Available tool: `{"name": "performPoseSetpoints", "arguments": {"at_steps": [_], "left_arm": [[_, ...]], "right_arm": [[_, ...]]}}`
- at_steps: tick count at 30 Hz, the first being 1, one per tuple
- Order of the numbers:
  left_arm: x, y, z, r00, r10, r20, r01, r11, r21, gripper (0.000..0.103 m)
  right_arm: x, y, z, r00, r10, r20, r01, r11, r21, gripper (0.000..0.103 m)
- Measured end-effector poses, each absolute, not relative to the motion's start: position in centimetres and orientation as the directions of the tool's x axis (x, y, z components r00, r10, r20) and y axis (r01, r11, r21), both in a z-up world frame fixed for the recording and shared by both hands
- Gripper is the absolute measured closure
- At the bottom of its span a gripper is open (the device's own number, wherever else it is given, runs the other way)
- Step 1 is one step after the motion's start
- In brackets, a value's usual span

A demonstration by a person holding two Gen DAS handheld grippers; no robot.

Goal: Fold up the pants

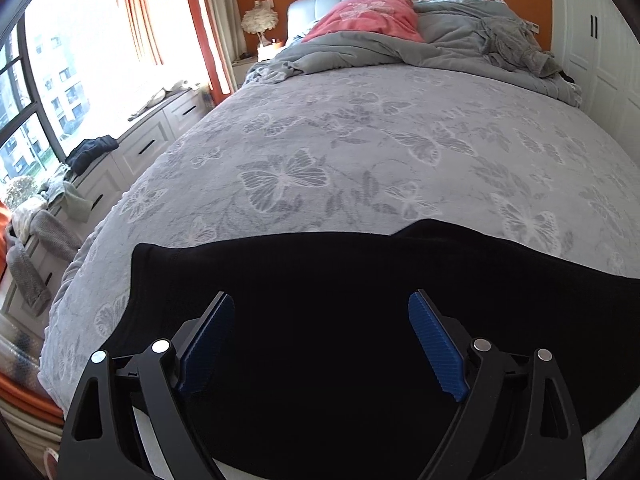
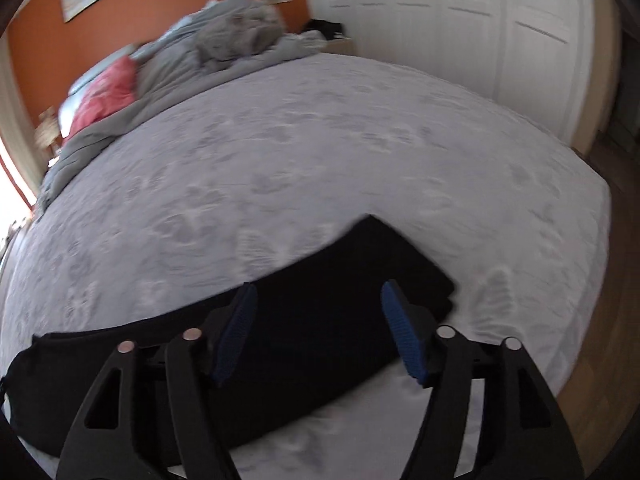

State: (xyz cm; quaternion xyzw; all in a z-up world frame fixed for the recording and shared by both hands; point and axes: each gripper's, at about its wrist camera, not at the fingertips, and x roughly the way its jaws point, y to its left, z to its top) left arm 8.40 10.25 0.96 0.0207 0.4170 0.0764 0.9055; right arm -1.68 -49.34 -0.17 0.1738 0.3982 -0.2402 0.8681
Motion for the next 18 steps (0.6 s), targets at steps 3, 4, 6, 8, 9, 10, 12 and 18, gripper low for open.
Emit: {"name": "performPoseSetpoints", "arguments": {"at_steps": [3,4,6,8,9,10,12,18], "left_arm": [[7.4,9.0,0.8,0.648,0.117,-0.752,-0.103,0.993,0.066,0.013],[7.1,8.7,0.6,0.644,0.101,-0.759,-0.098,0.994,0.05,0.013],[6.6,7.9,0.1,0.631,0.063,-0.773,-0.086,0.996,0.012,0.013],[6.1,7.2,-0.4,0.624,0.044,-0.78,-0.083,0.996,-0.01,0.013],[5.8,6.8,-0.7,0.62,0.042,-0.783,-0.082,0.997,-0.011,0.013],[5.7,6.4,-0.9,0.616,0.038,-0.787,-0.078,0.997,-0.012,0.013],[5.3,5.7,-1.2,0.614,0.027,-0.789,-0.069,0.997,-0.02,0.013],[5.1,5.0,-1.4,0.622,0.018,-0.782,-0.055,0.998,-0.021,0.013]], "right_arm": [[-3.5,-53.3,-2.5,0.515,-0.282,-0.81,0.611,0.783,0.117,0.036],[-3.9,-54.4,-3.3,0.506,-0.258,-0.823,0.623,0.769,0.142,0.036],[-4.7,-55.5,-4.1,0.518,-0.21,-0.829,0.634,0.746,0.207,0.036],[-4.9,-55.7,-4.4,0.538,-0.17,-0.826,0.621,0.743,0.251,0.032],[-4.6,-55.8,-4.7,0.535,-0.159,-0.83,0.624,0.737,0.262,0.027],[-4.4,-55.9,-5.1,0.533,-0.145,-0.833,0.629,0.726,0.276,0.027],[-3.9,-55.9,-5.8,0.535,-0.094,-0.839,0.629,0.707,0.322,0.027],[-2.7,-54.8,-4.5,0.572,-0.182,-0.8,0.623,0.731,0.279,0.039]]}}
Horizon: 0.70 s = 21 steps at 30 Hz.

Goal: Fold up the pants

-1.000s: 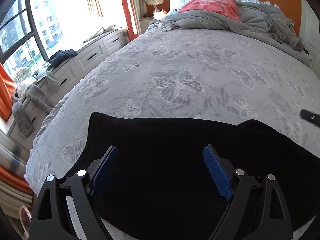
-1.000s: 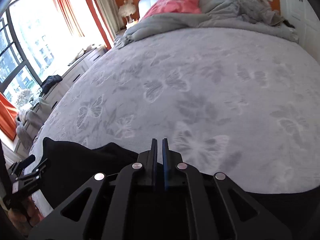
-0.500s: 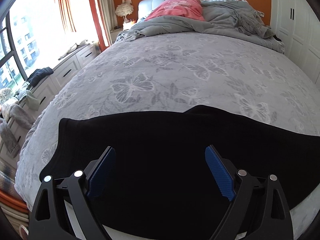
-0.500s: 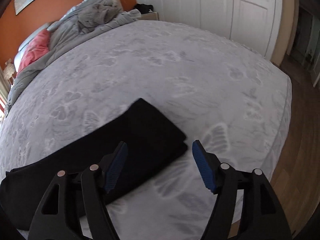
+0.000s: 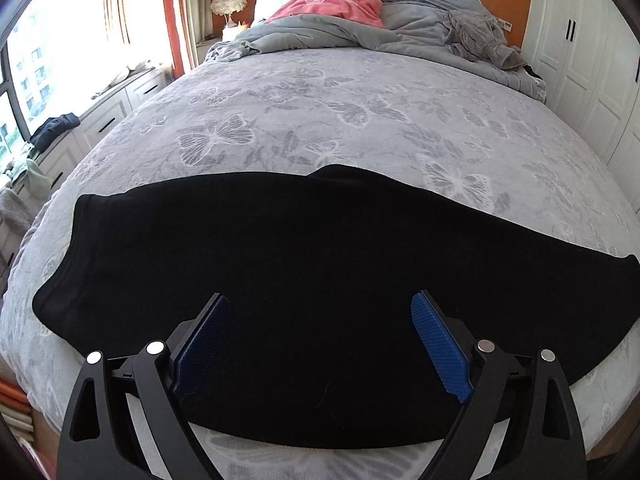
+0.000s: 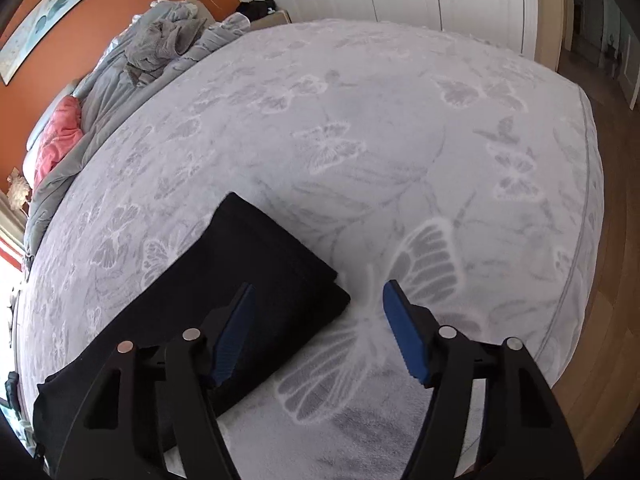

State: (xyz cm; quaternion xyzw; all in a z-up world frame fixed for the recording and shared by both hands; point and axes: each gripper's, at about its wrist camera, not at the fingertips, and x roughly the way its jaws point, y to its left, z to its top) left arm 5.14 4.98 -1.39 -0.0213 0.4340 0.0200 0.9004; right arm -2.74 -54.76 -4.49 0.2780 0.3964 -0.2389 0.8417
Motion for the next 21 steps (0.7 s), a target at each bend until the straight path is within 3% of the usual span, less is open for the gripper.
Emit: {"name": "performPoseSetpoints", "arguments": {"at_steps": [10,21], "left_arm": [[5.0,6.4,-1.7,0.603,0.031,-0.797,-0.082,0.996,-0.024,0.013],[4.8,6.0,-1.5,0.607,0.02,-0.795,-0.079,0.996,-0.034,0.013]], "right_arm": [[-4.6,-56.6,-5.7,0.45,-0.219,-0.866,0.753,0.614,0.237,0.042],[-2.5,-55.0,-7.0,0.476,-0.099,-0.874,0.665,0.691,0.284,0.043]]}}
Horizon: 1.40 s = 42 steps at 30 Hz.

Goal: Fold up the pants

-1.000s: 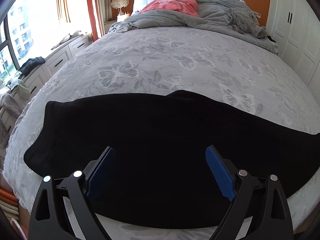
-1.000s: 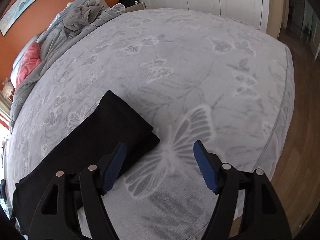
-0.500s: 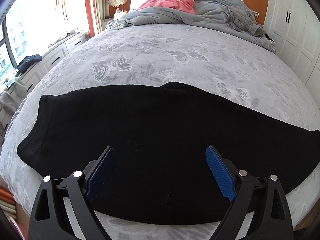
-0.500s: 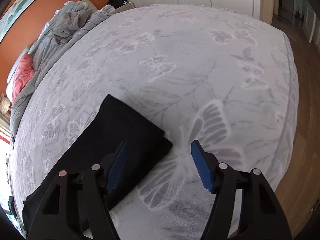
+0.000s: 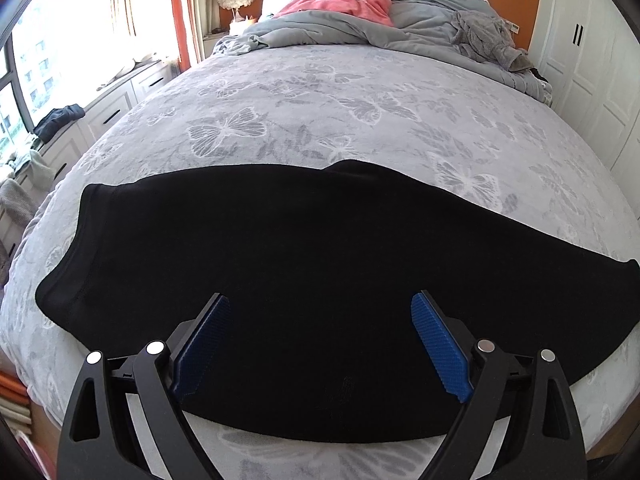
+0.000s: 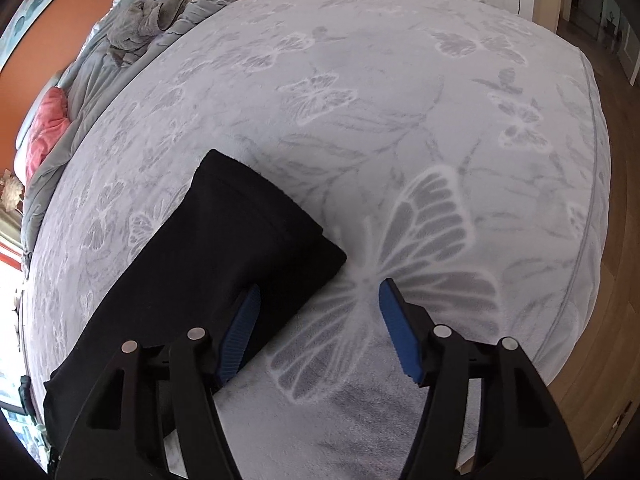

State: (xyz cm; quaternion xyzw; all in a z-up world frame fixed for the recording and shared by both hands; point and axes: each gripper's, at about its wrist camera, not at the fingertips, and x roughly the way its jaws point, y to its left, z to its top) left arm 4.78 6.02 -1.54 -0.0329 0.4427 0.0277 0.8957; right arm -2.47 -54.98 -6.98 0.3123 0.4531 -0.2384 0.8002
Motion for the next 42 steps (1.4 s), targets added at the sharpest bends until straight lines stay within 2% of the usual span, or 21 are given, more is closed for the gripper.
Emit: {"name": "performPoseSetpoints", "arguments": {"at_steps": [6,9,11,13,21,22,23,24,27,29,31,32,36,38,42], "left_arm": [[4.9,5.7,-1.6,0.604,0.008,-0.797,-0.071,0.997,-0.043,0.013],[5.0,5.6,-1.7,0.597,0.005,-0.802,-0.069,0.997,-0.045,0.013],[4.9,5.6,-1.7,0.597,0.007,-0.802,-0.07,0.997,-0.044,0.013],[5.0,5.5,-1.7,0.597,0.007,-0.802,-0.068,0.997,-0.041,0.013],[5.3,5.2,-1.7,0.578,-0.058,-0.814,-0.064,0.991,-0.116,0.013],[5.3,5.0,-1.7,0.582,-0.057,-0.811,-0.062,0.992,-0.114,0.013],[5.3,4.8,-1.7,0.588,-0.053,-0.807,-0.058,0.992,-0.108,0.013],[5.2,4.7,-1.7,0.591,-0.05,-0.805,-0.054,0.993,-0.101,0.013],[5.1,4.4,-1.7,0.596,-0.037,-0.802,-0.043,0.996,-0.077,0.013],[5.0,4.7,-1.6,0.604,-0.019,-0.797,-0.049,0.997,-0.061,0.013],[4.9,5.1,-1.5,0.609,-0.009,-0.793,-0.054,0.997,-0.053,0.013],[4.9,5.3,-1.7,0.606,0.0,-0.795,-0.063,0.997,-0.048,0.013],[4.9,6.5,-1.7,0.593,-0.005,-0.805,-0.087,0.994,-0.071,0.013],[4.6,6.9,-1.4,0.602,-0.011,-0.798,-0.092,0.992,-0.083,0.013],[4.3,6.7,-0.9,0.617,-0.012,-0.787,-0.08,0.994,-0.078,0.013]], "right_arm": [[-1.5,-55.1,-7.4,0.481,-0.089,-0.872,0.653,0.701,0.289,0.041],[-2.8,-56.1,-6.6,0.529,-0.042,-0.848,0.659,0.65,0.379,0.043],[-4.1,-56.9,-6.1,0.558,-0.052,-0.828,0.671,0.615,0.414,0.05],[-4.5,-57.4,-6.8,0.531,-0.026,-0.847,0.674,0.618,0.404,0.068],[-1.9,-56.1,-7.8,0.531,-0.014,-0.847,0.642,0.659,0.392,0.067],[-1.5,-55.8,-7.8,0.528,-0.021,-0.849,0.639,0.669,0.38,0.074],[-1.1,-55.4,-7.6,0.538,-0.004,-0.843,0.619,0.681,0.392,0.088],[-1.1,-55.3,-7.1,0.561,0.011,-0.828,0.606,0.676,0.419,0.094],[-2.0,-55.2,-4.7,0.609,-0.062,-0.791,0.589,0.703,0.399,0.095],[-2.0,-56.3,-6.6,0.565,-0.057,-0.823,0.628,0.676,0.384,0.094],[-2.0,-56.7,-9.0,0.523,0.002,-0.852,0.652,0.642,0.402,0.093],[-2.0,-56.8,-8.2,0.534,0.006,-0.845,0.644,0.645,0.411,0.085],[-4.1,-56.1,-5.2,0.624,0.011,-0.781,0.61,0.618,0.496,0.07],[-4.8,-55.5,-4.9,0.631,0.029,-0.775,0.611,0.598,0.519,0.036],[-4.0,-54.3,-4.5,0.612,-0.013,-0.791,0.616,0.635,0.466,0.022]]}}
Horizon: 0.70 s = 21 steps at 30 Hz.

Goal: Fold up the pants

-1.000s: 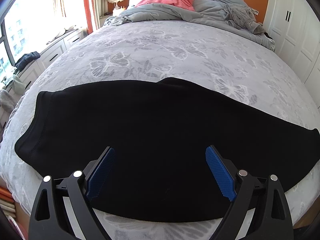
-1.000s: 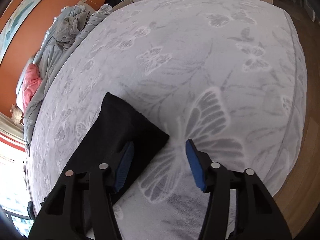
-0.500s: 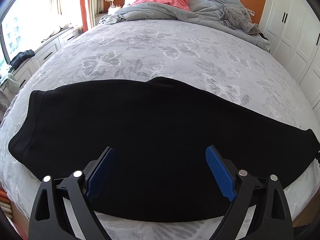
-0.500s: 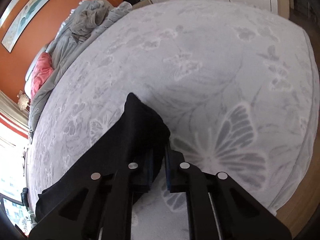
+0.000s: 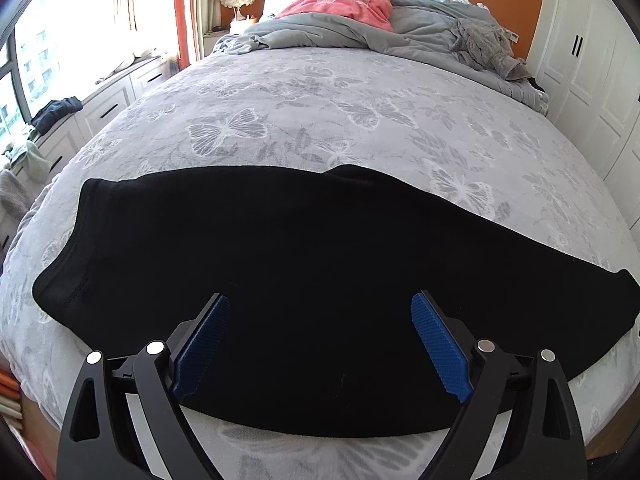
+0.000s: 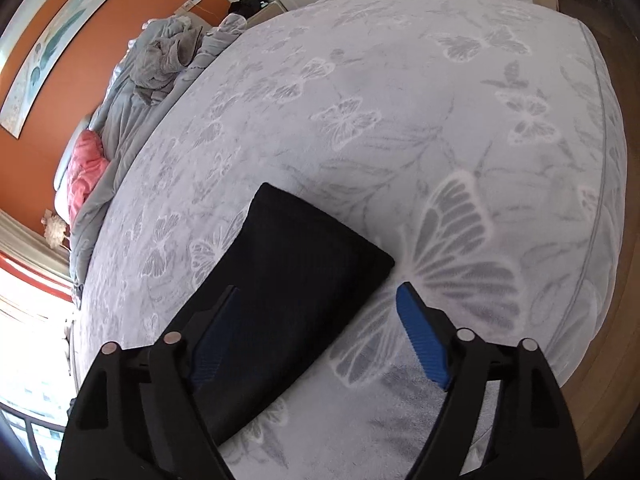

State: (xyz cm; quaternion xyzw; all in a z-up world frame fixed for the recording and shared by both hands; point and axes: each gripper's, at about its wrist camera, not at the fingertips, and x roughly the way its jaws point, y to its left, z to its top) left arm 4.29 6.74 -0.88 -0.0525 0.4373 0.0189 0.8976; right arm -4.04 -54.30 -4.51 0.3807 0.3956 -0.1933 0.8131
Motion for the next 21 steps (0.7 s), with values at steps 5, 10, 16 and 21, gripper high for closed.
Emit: {"name": "performPoseSetpoints", "arguments": {"at_steps": [5,10,16,21], "left_arm": [[4.1,6.4,-0.9,0.622,0.005,-0.783,-0.072,0.996,-0.05,0.013],[4.0,6.5,-1.0,0.617,0.017,-0.787,-0.07,0.997,-0.034,0.013],[4.0,6.7,-1.2,0.614,0.024,-0.789,-0.073,0.997,-0.027,0.013],[3.5,7.2,-1.1,0.617,0.027,-0.787,-0.066,0.998,-0.017,0.013]], "right_arm": [[-1.8,-54.1,-6.9,0.535,0.041,-0.844,0.651,0.617,0.442,0.018],[-1.1,-54.1,-7.3,0.562,-0.035,-0.826,0.688,0.573,0.444,0.017],[-0.8,-54.8,-8.3,0.601,0.001,-0.799,0.699,0.484,0.526,0.086],[-1.4,-53.2,-4.5,0.739,-0.005,-0.674,0.592,0.482,0.646,0.09]]}}
